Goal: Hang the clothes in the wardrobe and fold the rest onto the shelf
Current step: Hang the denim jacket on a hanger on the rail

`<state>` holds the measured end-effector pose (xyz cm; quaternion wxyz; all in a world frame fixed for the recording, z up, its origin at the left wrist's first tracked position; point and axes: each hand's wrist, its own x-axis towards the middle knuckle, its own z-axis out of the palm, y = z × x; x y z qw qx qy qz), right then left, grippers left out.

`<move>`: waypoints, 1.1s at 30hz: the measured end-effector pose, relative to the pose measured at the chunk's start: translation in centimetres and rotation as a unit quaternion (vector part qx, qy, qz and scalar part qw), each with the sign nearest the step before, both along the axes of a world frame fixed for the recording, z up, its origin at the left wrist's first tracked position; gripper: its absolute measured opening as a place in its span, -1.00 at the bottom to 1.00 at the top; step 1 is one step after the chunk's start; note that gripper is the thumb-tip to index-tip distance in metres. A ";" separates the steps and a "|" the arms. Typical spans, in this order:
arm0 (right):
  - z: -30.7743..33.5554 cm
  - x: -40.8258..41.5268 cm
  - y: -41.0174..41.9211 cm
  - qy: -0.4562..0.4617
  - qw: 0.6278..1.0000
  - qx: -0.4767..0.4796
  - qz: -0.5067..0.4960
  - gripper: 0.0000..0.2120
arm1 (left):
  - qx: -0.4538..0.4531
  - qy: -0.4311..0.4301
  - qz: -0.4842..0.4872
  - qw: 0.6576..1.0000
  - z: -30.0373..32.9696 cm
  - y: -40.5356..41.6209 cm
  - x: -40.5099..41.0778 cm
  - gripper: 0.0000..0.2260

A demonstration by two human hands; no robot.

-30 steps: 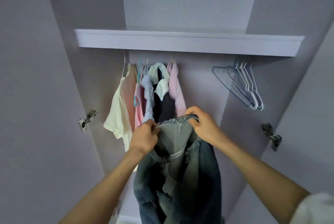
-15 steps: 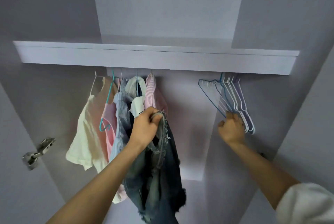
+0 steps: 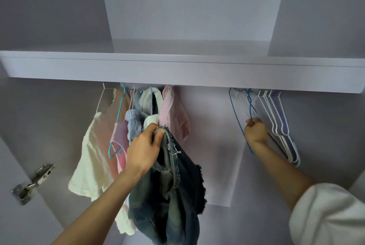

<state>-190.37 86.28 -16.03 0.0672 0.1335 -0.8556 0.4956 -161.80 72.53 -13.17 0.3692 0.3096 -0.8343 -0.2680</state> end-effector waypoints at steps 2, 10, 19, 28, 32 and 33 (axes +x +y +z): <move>0.4 0.9 -0.6 0.026 0.999 -0.036 0.004 -0.76 | 0.006 -0.002 0.003 1.000 0.0 0.0 0.3 -0.81; -4.9 9.3 2.4 -0.009 0.990 -0.115 0.081 -0.67 | 0.133 0.035 -0.075 0.988 -1.0 0.3 2.7 -0.74; -9.9 20.6 8.4 -0.086 0.969 -0.197 0.126 -0.74 | 0.225 0.019 -0.114 0.967 -3.3 4.1 9.4 -0.80; -9.8 26.4 10.2 -0.092 0.960 -0.264 0.006 -0.63 | 0.093 -0.098 -0.055 0.989 -4.8 3.9 15.1 -0.88; -8.3 26.6 9.2 -0.206 0.909 -0.349 0.095 -0.63 | 0.195 -0.081 -0.065 0.975 -4.7 4.1 16.0 -0.86; -7.9 26.9 8.5 -0.234 0.895 -0.351 0.143 -0.60 | 0.264 -0.055 -0.075 0.960 -4.4 4.4 16.0 -0.84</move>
